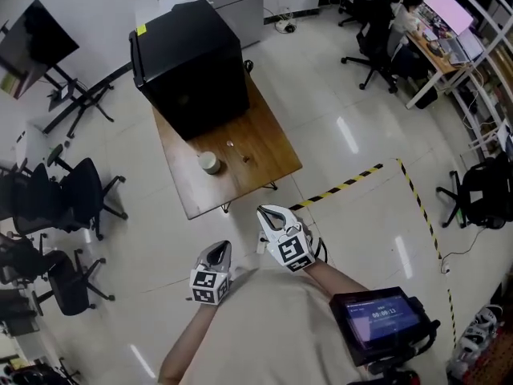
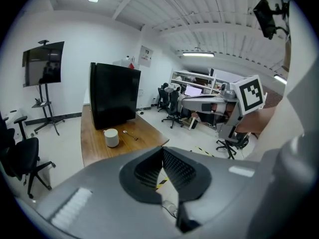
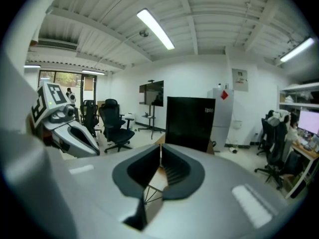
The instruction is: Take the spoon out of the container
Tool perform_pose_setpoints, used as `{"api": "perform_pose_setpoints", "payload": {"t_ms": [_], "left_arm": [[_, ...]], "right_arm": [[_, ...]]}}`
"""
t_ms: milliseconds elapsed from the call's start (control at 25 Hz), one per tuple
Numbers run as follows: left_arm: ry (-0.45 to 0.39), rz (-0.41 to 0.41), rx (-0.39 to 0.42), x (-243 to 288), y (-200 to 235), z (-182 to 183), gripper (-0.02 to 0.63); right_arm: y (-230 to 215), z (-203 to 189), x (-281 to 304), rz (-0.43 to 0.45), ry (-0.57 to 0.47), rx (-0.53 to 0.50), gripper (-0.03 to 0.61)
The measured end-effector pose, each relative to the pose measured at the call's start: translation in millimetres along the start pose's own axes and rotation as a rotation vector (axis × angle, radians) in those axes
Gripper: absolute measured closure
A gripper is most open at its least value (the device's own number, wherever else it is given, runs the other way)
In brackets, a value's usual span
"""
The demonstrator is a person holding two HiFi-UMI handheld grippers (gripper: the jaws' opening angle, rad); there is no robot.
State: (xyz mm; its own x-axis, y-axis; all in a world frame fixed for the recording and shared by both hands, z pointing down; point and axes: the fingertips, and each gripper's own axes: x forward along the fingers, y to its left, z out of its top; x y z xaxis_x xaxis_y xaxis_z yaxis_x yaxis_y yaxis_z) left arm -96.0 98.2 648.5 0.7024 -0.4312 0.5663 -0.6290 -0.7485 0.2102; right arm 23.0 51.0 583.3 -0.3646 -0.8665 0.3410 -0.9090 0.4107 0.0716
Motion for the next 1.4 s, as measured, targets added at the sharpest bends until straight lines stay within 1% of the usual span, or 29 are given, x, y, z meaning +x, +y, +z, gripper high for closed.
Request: {"api": "perform_pose_setpoints", "payload": {"t_ms": [320, 560, 680, 760, 880, 960, 1040, 1160, 1240, 1400], "left_arm": [[-0.001, 0.0, -0.029, 2, 5, 3, 0.626], [-0.002, 0.011, -0.063, 13, -3, 2, 0.626], [-0.001, 0.005, -0.096, 19, -6, 3, 0.626], [-0.001, 0.006, -0.117, 21, -6, 4, 0.626], [0.0, 0.012, -0.128, 23, -7, 5, 0.626], [0.003, 0.017, -0.128, 25, -9, 5, 0.626], [0.004, 0.02, -0.134, 29, -12, 7, 0.626], [0.0, 0.024, -0.177, 36, -17, 8, 0.626], [-0.002, 0.039, -0.198, 40, -19, 7, 0.626], [-0.006, 0.063, -0.215, 50, -30, 10, 0.626]], "right_arm": [[1, -9, 2, 0.028, 0.039, 0.023, 0.568], [-13, -26, -7, 0.041, 0.07, 0.049, 0.568], [-20, -31, -12, 0.04, 0.075, 0.06, 0.568], [-21, -32, -14, 0.056, 0.079, 0.054, 0.568], [-16, -32, -17, 0.093, 0.085, -0.004, 0.575], [-15, -32, -18, 0.101, 0.077, -0.019, 0.575], [-18, -33, -20, 0.111, 0.068, -0.012, 0.575], [-26, -37, -25, 0.129, 0.059, -0.002, 0.575], [-33, -40, -29, 0.136, 0.053, 0.001, 0.575], [-49, -51, -43, 0.142, 0.055, 0.016, 0.575]]}}
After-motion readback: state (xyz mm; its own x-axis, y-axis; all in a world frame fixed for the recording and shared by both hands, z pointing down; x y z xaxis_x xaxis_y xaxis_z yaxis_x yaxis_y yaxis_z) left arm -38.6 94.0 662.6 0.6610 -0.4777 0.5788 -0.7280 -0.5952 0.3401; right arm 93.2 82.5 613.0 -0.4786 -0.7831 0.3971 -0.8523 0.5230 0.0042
